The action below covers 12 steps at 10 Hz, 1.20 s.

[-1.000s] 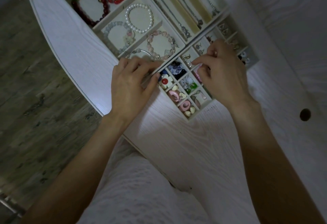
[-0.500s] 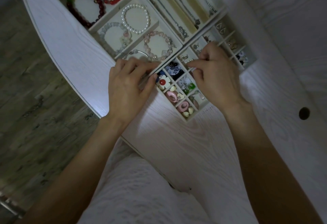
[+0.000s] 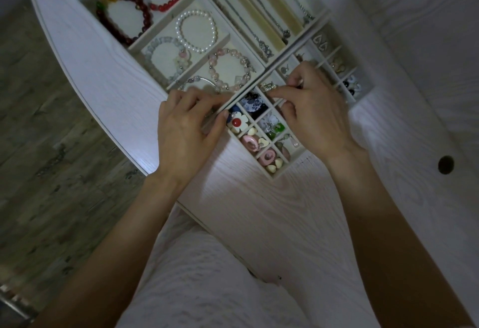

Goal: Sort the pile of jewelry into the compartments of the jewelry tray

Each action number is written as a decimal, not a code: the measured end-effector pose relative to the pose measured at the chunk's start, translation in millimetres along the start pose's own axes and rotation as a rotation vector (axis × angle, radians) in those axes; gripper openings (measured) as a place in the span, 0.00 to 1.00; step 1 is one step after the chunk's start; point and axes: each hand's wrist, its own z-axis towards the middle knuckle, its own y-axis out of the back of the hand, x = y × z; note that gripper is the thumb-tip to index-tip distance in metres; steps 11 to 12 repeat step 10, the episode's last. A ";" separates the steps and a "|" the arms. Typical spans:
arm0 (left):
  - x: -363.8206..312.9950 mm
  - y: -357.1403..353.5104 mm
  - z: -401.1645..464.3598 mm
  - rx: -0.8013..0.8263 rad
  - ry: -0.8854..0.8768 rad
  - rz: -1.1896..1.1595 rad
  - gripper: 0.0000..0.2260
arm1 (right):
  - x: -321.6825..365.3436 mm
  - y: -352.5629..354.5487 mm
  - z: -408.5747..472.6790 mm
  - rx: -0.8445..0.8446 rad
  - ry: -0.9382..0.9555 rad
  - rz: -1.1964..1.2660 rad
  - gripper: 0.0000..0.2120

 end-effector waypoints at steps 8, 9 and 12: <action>1.0 -1.0 -0.2 -0.017 -0.019 -0.003 0.09 | -3.9 3.1 -15.8 -0.055 -0.056 0.089 0.16; 3.8 -1.8 -1.1 -0.001 -0.001 0.003 0.10 | -2.4 4.1 -21.5 -0.084 -0.062 0.130 0.15; -7.5 6.7 -0.9 -0.014 -0.011 -0.064 0.11 | 3.3 14.2 -34.3 -0.218 -0.090 0.174 0.12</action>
